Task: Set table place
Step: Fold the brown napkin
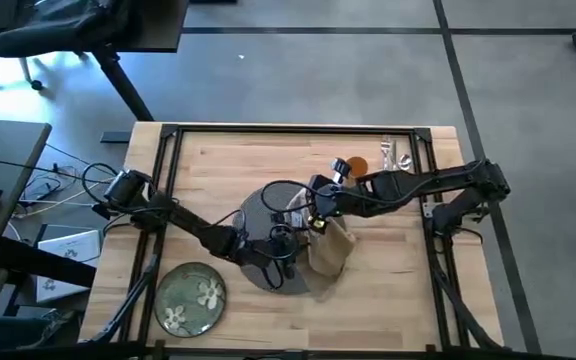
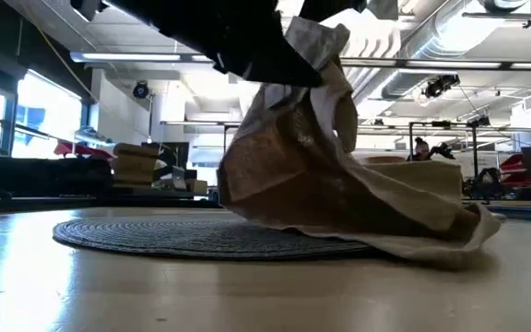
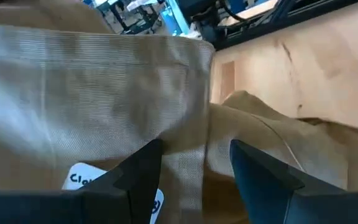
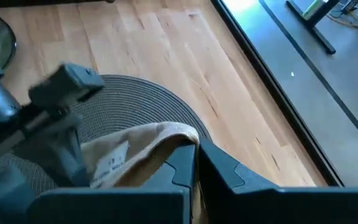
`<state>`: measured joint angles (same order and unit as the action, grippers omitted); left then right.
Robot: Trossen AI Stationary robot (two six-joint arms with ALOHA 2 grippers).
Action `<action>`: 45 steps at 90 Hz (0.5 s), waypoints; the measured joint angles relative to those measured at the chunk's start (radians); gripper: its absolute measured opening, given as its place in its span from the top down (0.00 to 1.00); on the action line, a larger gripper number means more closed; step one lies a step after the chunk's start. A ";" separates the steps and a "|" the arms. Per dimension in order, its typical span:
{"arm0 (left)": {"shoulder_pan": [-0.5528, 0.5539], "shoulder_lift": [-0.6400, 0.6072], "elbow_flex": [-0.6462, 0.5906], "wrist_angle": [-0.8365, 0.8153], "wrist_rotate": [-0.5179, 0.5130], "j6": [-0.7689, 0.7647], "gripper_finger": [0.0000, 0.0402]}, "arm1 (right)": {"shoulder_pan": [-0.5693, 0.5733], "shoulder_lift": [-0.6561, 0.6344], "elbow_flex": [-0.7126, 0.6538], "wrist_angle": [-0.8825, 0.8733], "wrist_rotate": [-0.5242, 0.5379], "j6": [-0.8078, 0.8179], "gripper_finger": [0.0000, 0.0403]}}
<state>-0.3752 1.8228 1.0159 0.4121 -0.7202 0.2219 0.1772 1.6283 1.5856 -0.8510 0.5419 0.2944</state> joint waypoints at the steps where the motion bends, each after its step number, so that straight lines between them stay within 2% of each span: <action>1: 0.001 0.003 0.002 -0.001 -0.003 0.000 0.56 | 0.000 0.000 0.000 0.000 0.000 0.001 1.00; 27: 0.010 0.013 0.034 0.001 -0.287 0.027 0.57 | 0.000 0.000 0.000 0.003 0.000 0.003 1.00; 36: 0.010 0.002 0.034 0.004 -0.340 0.026 0.59 | 0.000 0.000 0.000 0.003 0.001 0.003 1.00; 45: -0.008 -0.016 0.034 0.005 -0.349 -0.006 0.61 | 0.000 0.000 0.000 0.002 0.000 0.003 1.00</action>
<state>-0.3832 1.8070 1.0496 0.4171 -1.0695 0.2158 0.1772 1.6279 1.5856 -0.8486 0.5423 0.2977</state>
